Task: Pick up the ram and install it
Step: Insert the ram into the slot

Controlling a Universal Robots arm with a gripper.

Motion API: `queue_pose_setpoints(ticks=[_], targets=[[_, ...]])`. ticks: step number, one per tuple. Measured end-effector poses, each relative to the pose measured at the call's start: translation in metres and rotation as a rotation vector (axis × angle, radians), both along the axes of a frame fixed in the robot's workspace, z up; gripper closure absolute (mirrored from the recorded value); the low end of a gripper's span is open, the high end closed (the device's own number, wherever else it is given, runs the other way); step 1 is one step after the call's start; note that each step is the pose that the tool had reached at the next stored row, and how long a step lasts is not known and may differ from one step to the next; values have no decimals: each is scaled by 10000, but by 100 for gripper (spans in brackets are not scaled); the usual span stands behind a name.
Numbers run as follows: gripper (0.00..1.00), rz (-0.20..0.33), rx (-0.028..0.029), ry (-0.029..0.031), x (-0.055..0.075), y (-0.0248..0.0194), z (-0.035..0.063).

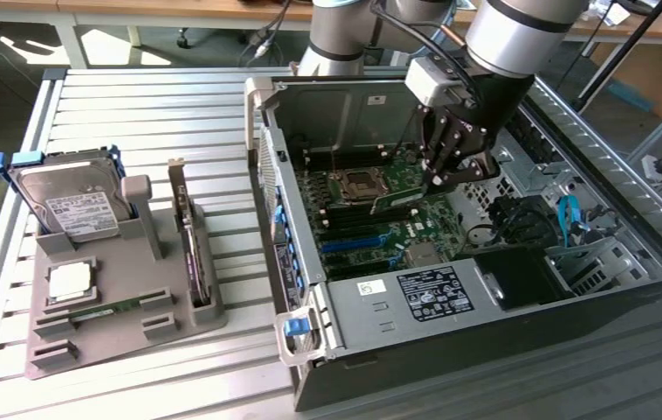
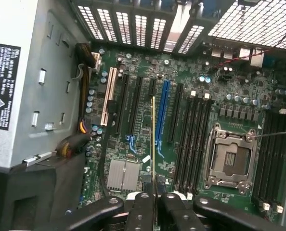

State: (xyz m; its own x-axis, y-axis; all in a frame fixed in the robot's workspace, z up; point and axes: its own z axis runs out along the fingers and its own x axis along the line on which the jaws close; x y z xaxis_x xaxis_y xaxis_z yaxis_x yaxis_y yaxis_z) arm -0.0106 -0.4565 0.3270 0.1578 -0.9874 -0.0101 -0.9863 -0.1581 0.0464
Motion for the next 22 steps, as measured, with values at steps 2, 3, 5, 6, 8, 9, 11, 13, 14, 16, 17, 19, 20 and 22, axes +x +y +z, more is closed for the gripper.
queue_pose_setpoints(ticks=[2, 3, 5, 6, 8, 9, 11, 13, 14, 16, 17, 19, 20, 22], targets=[[88, -324, -1, 3, -1, 0, -45], [88, -466, -2, 4, -1, 0, -62], [88, -829, -1, 4, -1, 0, -100], [88, -1066, 0, 4, 0, 0, -124], [88, -1431, 0, 3, 0, 1, -167], [88, -1488, -1, 4, 0, 11, -184], [88, -1496, -2, 5, 0, 50, -228], [88, -1502, 0, 4, -1, 109, -273], [88, -1510, -2, 4, -5, 137, -290], [88, -1535, -2, 4, -29, 204, -341], [88, -1547, -5, 3, -55, 238, -369], [88, -1565, -15, 3, -93, 278, -406], [88, -1576, -32, 2, -119, 298, -428], [88, -1601, -58, -1, -165, 333, -469]])
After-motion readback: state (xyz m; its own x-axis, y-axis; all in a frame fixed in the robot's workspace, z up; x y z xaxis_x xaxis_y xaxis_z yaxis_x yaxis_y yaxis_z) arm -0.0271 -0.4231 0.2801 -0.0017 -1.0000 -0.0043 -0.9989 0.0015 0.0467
